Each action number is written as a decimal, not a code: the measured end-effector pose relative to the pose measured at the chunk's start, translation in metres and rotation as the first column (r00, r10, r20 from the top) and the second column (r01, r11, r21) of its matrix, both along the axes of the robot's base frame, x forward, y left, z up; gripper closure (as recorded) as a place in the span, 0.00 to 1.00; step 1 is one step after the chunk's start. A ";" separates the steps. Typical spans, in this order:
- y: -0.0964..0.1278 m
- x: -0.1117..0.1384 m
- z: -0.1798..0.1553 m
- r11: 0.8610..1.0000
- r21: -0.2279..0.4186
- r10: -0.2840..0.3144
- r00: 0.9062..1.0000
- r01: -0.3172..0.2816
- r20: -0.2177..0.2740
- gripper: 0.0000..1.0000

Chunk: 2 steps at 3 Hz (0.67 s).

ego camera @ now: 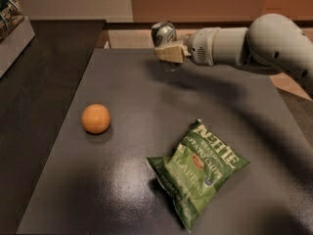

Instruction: Place 7up can upright

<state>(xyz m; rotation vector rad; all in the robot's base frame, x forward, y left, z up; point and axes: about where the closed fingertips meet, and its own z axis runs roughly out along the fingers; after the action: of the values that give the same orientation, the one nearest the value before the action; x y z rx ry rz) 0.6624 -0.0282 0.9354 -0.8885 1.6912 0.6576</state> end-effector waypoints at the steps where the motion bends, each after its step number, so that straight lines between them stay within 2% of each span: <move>1: -0.001 -0.003 -0.009 1.000 0.025 0.004 1.000 -0.004 -0.004 1.00; 2: -0.002 -0.004 -0.018 0.998 0.058 0.010 1.000 -0.010 0.002 1.00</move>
Offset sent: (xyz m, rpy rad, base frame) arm -0.0051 -0.0099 -0.0292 0.1000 -0.0150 0.0109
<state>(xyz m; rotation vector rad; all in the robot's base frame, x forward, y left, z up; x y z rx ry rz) 0.6583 -0.0307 0.9172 -0.8574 1.6586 0.7087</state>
